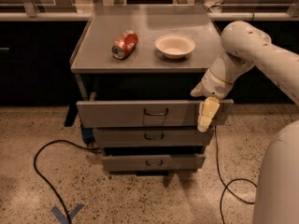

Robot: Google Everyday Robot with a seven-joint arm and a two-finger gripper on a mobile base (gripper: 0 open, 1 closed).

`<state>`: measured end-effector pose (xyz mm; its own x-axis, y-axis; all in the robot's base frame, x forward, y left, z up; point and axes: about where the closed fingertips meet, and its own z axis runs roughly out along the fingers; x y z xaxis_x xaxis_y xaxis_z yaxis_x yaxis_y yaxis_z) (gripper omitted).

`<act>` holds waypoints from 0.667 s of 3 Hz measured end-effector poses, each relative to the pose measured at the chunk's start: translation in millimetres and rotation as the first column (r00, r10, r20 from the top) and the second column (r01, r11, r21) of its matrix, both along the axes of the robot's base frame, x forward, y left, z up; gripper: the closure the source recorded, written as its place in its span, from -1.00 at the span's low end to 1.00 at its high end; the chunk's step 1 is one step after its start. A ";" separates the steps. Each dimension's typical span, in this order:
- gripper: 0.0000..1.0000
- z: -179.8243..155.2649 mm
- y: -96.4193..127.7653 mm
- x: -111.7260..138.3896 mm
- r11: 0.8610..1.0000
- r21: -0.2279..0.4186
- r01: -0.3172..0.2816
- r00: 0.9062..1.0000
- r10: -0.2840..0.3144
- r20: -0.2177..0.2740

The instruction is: Close top drawer

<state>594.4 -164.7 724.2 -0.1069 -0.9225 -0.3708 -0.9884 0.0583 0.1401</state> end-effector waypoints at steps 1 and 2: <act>-1.00 -13.7 -1.8 -10.7 1.000 0.029 0.006 0.999 -0.005 -0.038; -1.00 -34.4 3.3 -24.0 0.997 0.081 -0.004 0.995 0.011 -0.097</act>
Offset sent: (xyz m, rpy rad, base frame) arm -0.0412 0.0067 -0.0550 0.1453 0.1709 0.0223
